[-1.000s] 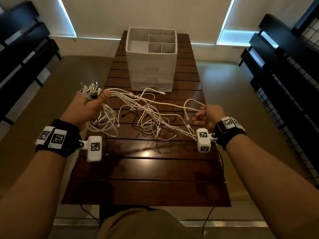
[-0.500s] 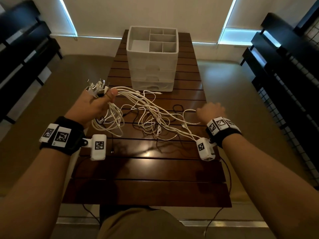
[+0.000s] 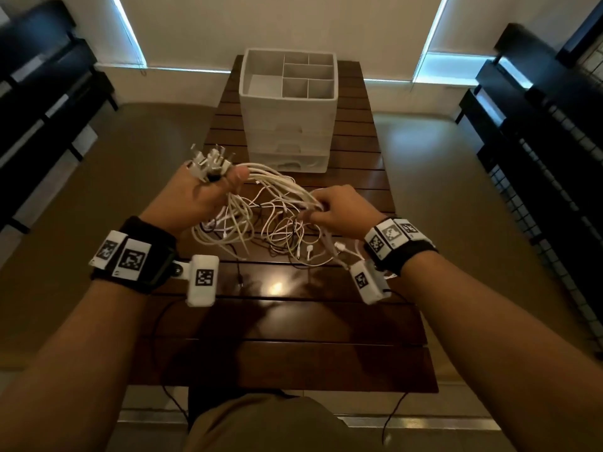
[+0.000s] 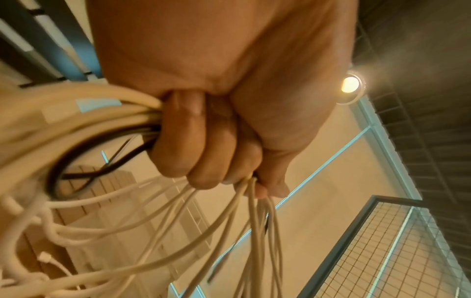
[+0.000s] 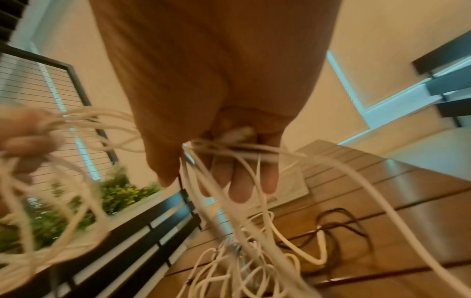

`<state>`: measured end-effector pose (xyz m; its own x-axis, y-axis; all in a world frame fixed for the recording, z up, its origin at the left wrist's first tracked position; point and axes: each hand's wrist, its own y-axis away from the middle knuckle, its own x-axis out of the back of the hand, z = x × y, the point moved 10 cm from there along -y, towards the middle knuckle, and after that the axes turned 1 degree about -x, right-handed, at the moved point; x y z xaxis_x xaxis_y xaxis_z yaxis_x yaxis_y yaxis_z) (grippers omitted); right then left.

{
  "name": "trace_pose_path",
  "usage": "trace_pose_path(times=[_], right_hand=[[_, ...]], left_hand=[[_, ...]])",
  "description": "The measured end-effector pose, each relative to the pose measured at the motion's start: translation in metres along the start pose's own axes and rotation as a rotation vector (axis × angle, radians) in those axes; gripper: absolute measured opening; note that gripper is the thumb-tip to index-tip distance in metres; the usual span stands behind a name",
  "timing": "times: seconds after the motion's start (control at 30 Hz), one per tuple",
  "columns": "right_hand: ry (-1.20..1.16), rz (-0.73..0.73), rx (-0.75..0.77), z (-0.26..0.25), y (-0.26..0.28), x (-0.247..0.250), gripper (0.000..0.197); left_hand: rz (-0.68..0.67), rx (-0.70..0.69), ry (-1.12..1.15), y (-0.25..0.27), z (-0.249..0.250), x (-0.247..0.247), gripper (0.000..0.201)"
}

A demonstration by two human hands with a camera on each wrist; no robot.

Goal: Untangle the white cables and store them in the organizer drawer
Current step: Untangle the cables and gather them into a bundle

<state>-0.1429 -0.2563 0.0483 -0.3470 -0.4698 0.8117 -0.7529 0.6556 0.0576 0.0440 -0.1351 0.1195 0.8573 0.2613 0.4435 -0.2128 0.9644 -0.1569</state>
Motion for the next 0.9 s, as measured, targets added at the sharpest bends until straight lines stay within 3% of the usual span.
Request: trace_pose_path(times=[0.13,0.33,0.4,0.5,0.6,0.73,0.8,0.83,0.9], right_hand=[[0.084,0.176,-0.064,0.028,0.001,0.026,0.041],[0.379,0.23,-0.22,0.055,0.005,0.054,0.038],[0.383,0.279,-0.294,0.072,0.01,0.058,0.048],[0.273,0.206,-0.348,0.091,0.01,0.046,0.061],[0.198,0.183,-0.313,0.087,0.009,0.042,0.055],[0.429,0.202,-0.384,0.089,0.018,0.054,0.035],[0.516,0.091,-0.483,0.094,0.022,0.047,0.03],[0.542,0.011,-0.505,0.095,0.023,0.041,0.04],[0.545,-0.144,-0.465,0.084,0.02,0.024,0.079]], left_hand=[[-0.008,0.006,0.018,0.002,0.002,0.005,0.04],[0.034,0.085,0.117,0.005,-0.016,0.012,0.045],[0.011,0.085,0.107,0.007,-0.019,0.01,0.046],[-0.017,0.099,0.115,0.008,-0.025,0.001,0.045],[-0.049,0.103,0.072,0.009,-0.024,-0.006,0.053],[-0.084,0.068,-0.008,0.011,-0.025,-0.011,0.044],[-0.116,0.051,-0.04,0.011,-0.025,-0.022,0.04],[-0.137,0.049,-0.073,0.009,-0.025,-0.029,0.04],[-0.174,0.08,-0.165,0.005,-0.033,-0.043,0.044]])
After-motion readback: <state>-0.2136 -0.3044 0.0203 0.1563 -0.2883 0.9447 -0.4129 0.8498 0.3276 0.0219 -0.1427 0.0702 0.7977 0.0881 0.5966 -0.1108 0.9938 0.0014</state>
